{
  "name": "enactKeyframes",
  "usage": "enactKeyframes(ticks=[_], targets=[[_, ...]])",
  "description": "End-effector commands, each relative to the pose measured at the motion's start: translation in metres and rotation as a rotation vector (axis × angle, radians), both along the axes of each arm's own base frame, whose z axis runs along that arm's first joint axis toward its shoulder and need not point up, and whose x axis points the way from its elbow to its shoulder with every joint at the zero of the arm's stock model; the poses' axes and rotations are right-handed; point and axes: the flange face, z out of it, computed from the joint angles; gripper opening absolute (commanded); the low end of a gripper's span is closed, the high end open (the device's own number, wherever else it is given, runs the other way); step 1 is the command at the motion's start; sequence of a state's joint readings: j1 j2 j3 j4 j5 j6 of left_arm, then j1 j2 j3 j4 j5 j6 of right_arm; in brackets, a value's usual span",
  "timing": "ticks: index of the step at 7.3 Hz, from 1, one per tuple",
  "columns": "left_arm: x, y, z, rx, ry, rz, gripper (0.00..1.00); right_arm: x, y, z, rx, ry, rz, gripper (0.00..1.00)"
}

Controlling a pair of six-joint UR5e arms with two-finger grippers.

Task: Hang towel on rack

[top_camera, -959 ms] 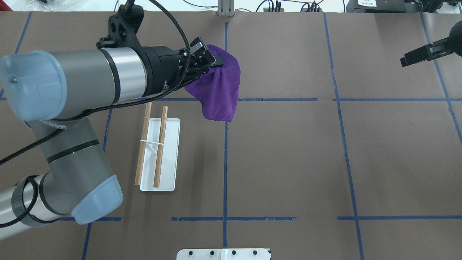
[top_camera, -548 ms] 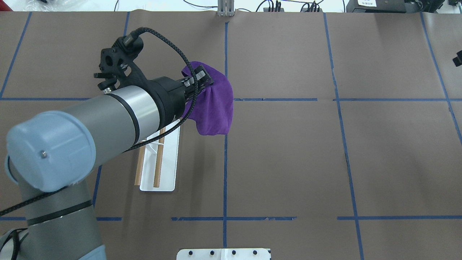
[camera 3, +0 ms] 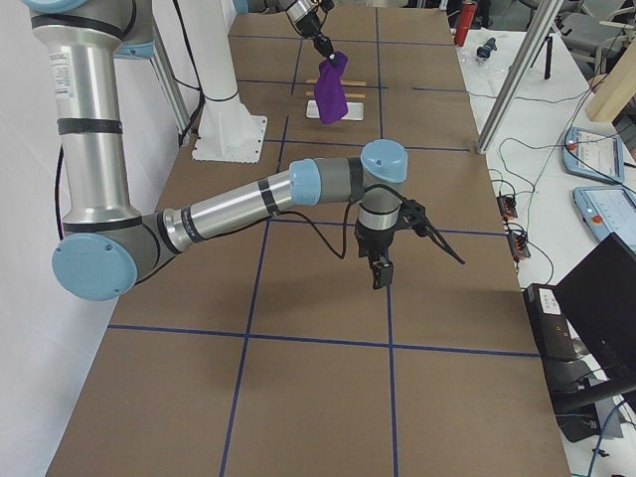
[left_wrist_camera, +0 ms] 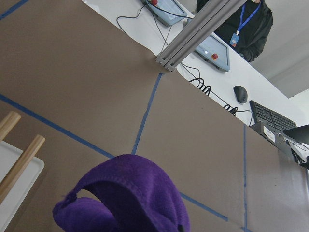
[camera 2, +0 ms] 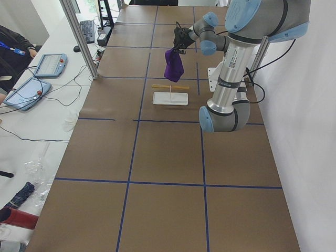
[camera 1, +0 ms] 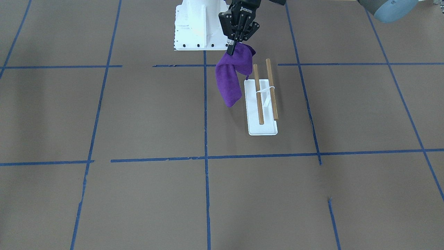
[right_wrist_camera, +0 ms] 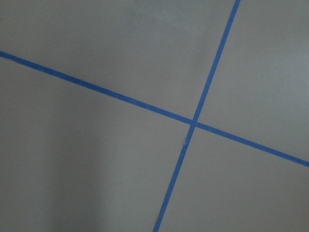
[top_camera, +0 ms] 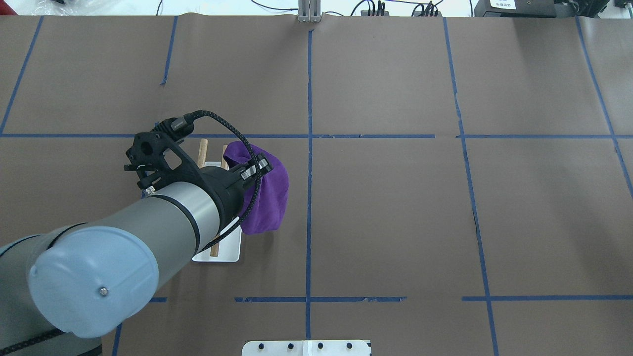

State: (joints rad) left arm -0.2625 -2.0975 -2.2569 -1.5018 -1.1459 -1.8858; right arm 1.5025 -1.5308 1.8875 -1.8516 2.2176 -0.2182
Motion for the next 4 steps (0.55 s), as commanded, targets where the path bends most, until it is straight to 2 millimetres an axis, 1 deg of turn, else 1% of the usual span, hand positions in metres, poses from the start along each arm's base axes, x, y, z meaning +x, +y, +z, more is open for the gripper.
enactKeyframes(ticks=[1,2,3,4], targets=[[0.014,0.007,0.021,-0.155,-0.044,-0.051,0.00,-0.001,0.006,0.010,-0.020,-0.036,0.000,1.00],[0.020,0.006,0.036,-0.221,-0.086,-0.092,0.00,-0.001,0.005,0.011,-0.021,-0.034,0.001,1.00],[0.020,0.002,0.045,-0.270,-0.103,-0.133,0.00,-0.002,0.004,0.005,-0.007,-0.037,0.000,1.00],[0.022,-0.004,0.061,-0.305,-0.164,-0.171,0.00,-0.002,0.003,0.002,0.000,-0.037,0.000,1.00]])
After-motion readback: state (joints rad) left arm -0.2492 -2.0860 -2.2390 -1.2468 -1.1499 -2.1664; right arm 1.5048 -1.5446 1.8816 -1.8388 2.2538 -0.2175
